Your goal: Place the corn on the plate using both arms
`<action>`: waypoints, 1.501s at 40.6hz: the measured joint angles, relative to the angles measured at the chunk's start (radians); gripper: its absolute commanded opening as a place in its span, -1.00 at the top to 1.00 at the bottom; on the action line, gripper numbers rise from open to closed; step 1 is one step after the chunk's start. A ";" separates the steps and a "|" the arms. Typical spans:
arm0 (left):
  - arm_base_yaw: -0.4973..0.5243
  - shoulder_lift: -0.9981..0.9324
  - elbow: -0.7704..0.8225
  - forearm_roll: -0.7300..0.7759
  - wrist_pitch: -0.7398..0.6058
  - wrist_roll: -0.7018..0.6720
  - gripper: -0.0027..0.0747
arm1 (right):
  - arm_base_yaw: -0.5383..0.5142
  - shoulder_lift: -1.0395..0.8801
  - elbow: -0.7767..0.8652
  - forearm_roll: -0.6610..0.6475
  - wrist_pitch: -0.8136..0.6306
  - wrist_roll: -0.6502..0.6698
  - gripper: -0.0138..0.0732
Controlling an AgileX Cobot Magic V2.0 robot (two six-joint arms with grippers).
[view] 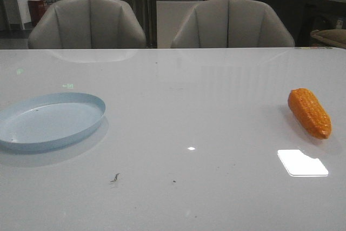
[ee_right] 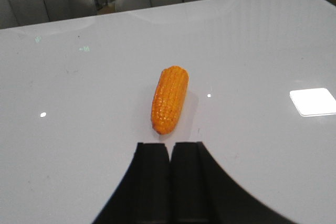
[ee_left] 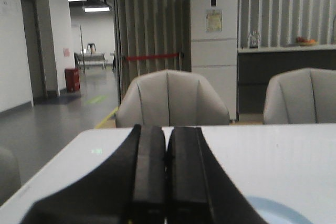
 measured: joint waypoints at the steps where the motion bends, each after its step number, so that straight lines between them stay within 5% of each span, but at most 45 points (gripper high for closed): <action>1: 0.000 0.000 0.000 0.000 -0.018 0.000 0.69 | 0.000 0.000 0.000 0.000 -0.016 0.000 0.56; 13: 0.000 0.000 -0.081 0.000 -0.067 0.000 0.69 | 0.000 0.000 -0.030 0.000 -0.335 0.001 0.55; 21: 0.000 0.057 -0.347 0.031 0.060 0.000 0.69 | 0.000 0.039 -0.317 0.000 -0.240 0.003 0.55; 29: 0.000 0.336 -0.580 0.071 0.080 0.000 0.69 | 0.000 0.335 -0.573 -0.004 -0.249 0.005 0.55; 42: 0.000 0.786 -0.603 -0.001 0.109 0.000 0.67 | 0.000 0.800 -0.609 -0.004 -0.162 0.005 0.53; 46: 0.000 0.880 -0.603 -0.003 0.145 0.000 0.42 | 0.000 0.869 -0.609 -0.004 -0.165 0.005 0.21; 52: 0.000 0.965 -0.605 -0.005 0.176 0.000 -0.29 | 0.000 0.918 -0.609 -0.004 -0.183 0.005 -0.49; 61: 0.000 1.109 -0.738 -0.007 0.360 0.000 -0.31 | 0.000 0.939 -0.609 -0.004 -0.183 0.007 -0.53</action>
